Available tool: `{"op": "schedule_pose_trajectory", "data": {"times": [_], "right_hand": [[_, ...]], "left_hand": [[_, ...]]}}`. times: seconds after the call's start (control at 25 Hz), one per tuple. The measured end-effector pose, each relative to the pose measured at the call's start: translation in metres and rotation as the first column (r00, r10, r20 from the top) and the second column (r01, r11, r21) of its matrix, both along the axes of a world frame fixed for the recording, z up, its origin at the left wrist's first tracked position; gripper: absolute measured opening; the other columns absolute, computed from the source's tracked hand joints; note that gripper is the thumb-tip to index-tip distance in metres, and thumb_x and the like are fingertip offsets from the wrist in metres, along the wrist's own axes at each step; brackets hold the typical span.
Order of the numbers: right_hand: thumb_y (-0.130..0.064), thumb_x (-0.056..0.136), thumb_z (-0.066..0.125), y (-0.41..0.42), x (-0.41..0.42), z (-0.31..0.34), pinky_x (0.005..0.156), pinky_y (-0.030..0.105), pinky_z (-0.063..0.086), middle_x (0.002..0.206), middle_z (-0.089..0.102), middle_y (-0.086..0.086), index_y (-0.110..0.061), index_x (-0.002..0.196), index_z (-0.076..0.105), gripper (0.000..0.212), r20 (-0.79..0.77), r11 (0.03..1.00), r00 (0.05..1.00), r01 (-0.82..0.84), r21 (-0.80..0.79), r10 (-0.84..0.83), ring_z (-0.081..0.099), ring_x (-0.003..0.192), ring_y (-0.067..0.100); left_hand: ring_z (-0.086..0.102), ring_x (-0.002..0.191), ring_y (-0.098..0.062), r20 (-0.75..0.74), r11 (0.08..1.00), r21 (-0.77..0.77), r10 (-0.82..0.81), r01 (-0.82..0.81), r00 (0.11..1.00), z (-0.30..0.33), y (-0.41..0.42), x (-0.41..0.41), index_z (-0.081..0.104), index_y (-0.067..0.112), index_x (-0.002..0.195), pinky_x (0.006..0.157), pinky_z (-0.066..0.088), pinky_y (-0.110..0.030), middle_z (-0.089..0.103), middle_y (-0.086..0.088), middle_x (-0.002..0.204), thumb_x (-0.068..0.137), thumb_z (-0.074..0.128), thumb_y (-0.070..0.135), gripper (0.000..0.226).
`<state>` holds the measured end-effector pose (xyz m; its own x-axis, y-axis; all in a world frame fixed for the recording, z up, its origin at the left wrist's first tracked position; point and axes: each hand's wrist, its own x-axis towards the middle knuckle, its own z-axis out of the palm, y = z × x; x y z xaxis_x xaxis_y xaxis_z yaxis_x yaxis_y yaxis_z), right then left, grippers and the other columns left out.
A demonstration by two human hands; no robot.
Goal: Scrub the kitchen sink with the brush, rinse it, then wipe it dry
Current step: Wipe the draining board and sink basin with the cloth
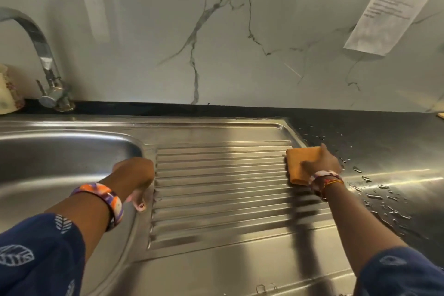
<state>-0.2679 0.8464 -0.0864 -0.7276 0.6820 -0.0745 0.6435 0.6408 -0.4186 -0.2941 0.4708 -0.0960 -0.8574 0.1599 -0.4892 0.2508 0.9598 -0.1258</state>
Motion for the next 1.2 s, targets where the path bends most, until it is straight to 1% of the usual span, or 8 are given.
{"op": "schedule_pose_trajectory", "data": {"times": [0.16, 0.36, 0.48, 0.6, 0.76, 0.92, 1.12, 1.2], "right_hand": [[-0.072, 0.079, 0.046, -0.009, 0.001, -0.027, 0.110, 0.055, 0.018, 0.157, 0.002, 0.015, -0.023, 0.145, 0.027, 0.084, 0.231, 0.958, 0.954, -0.232, 0.166, 0.191, 0.016, 0.137, 0.044], [-0.048, 0.095, 0.031, 0.000, -0.014, -0.045, 0.114, 0.055, 0.010, 0.159, -0.006, 0.009, -0.022, 0.146, 0.025, 0.057, 0.240, 0.960, 0.946, -0.251, 0.121, 0.217, 0.001, 0.142, 0.042], [-0.043, 0.100, 0.027, -0.018, -0.010, -0.041, 0.116, 0.054, 0.008, 0.159, -0.001, 0.001, -0.024, 0.146, 0.025, 0.050, 0.208, 0.961, 0.945, -0.270, 0.063, 0.252, 0.001, 0.144, 0.037], [-0.045, 0.099, 0.025, -0.072, 0.004, -0.039, 0.115, 0.051, 0.010, 0.159, -0.001, -0.004, -0.032, 0.147, 0.020, 0.050, 0.202, 0.929, 0.921, -0.357, 0.094, 0.333, 0.008, 0.144, 0.034], [-0.043, 0.099, 0.030, -0.174, 0.020, -0.044, 0.112, 0.046, 0.014, 0.158, -0.002, -0.009, -0.033, 0.145, 0.023, 0.048, 0.170, 0.887, 0.888, -0.449, 0.111, 0.428, 0.011, 0.142, 0.033], [-0.041, 0.097, 0.034, -0.247, 0.033, -0.042, 0.112, 0.043, 0.015, 0.158, -0.003, -0.013, -0.036, 0.146, 0.022, 0.051, 0.184, 0.845, 0.845, -0.525, 0.101, 0.503, 0.010, 0.142, 0.030], [-0.055, 0.075, 0.019, -0.309, 0.067, -0.038, 0.106, 0.035, 0.021, 0.156, 0.011, -0.018, -0.039, 0.139, 0.035, 0.069, 0.177, 0.777, 0.778, -0.623, 0.091, 0.603, 0.021, 0.138, 0.022], [-0.049, 0.089, 0.034, -0.325, 0.085, -0.031, 0.107, 0.034, 0.022, 0.154, 0.024, -0.015, -0.040, 0.137, 0.041, 0.049, 0.131, 0.740, 0.742, -0.669, 0.070, 0.658, 0.028, 0.136, 0.020]], "left_hand": [[0.055, 0.121, -0.015, 0.176, 0.977, -0.063, 0.214, -0.206, 0.961, 0.013, 0.005, 0.006, 0.058, 0.006, 0.125, 0.103, 0.041, -0.025, 0.060, -0.003, 0.129, 0.090, 0.061, 0.034, 0.045], [0.067, 0.077, -0.015, 0.166, 0.956, 0.229, 0.148, -0.184, 0.975, -0.004, -0.030, 0.008, 0.071, 0.006, 0.102, 0.063, 0.047, -0.010, 0.072, -0.008, 0.096, 0.077, 0.074, 0.038, 0.041], [0.061, 0.059, -0.009, 0.184, 0.790, 0.528, 0.252, -0.312, 0.950, -0.020, -0.050, 0.022, 0.069, 0.009, 0.103, 0.049, 0.045, -0.011, 0.067, -0.002, 0.072, 0.075, 0.078, 0.028, 0.035], [0.062, 0.059, -0.009, 0.222, 0.638, 0.662, 0.334, -0.393, 0.916, -0.033, -0.056, 0.039, 0.064, 0.015, 0.108, 0.050, 0.048, -0.017, 0.067, -0.002, 0.076, 0.082, 0.071, 0.029, 0.029], [0.067, 0.088, -0.023, 0.100, 0.756, 0.612, 0.218, -0.233, 0.971, -0.045, -0.067, 0.068, 0.064, 0.016, 0.079, 0.080, 0.051, -0.028, 0.069, -0.009, 0.092, 0.092, 0.051, 0.047, 0.036], [0.061, 0.080, -0.016, 0.346, 0.775, 0.602, -0.037, -0.192, 0.938, -0.037, -0.096, 0.091, 0.064, 0.012, 0.102, 0.062, 0.045, -0.018, 0.065, -0.004, 0.096, 0.098, 0.041, 0.044, 0.040], [0.058, 0.082, -0.015, 0.356, 0.830, 0.554, -0.166, -0.065, 0.920, -0.029, -0.111, 0.114, 0.064, 0.012, 0.117, 0.063, 0.045, -0.020, 0.068, -0.007, 0.106, 0.095, 0.045, 0.044, 0.043], [0.058, 0.083, -0.014, 0.367, 0.844, 0.536, -0.214, -0.017, 0.905, -0.020, -0.109, 0.121, 0.063, 0.012, 0.120, 0.063, 0.046, -0.019, 0.065, -0.003, 0.102, 0.095, 0.047, 0.040, 0.041]]}}
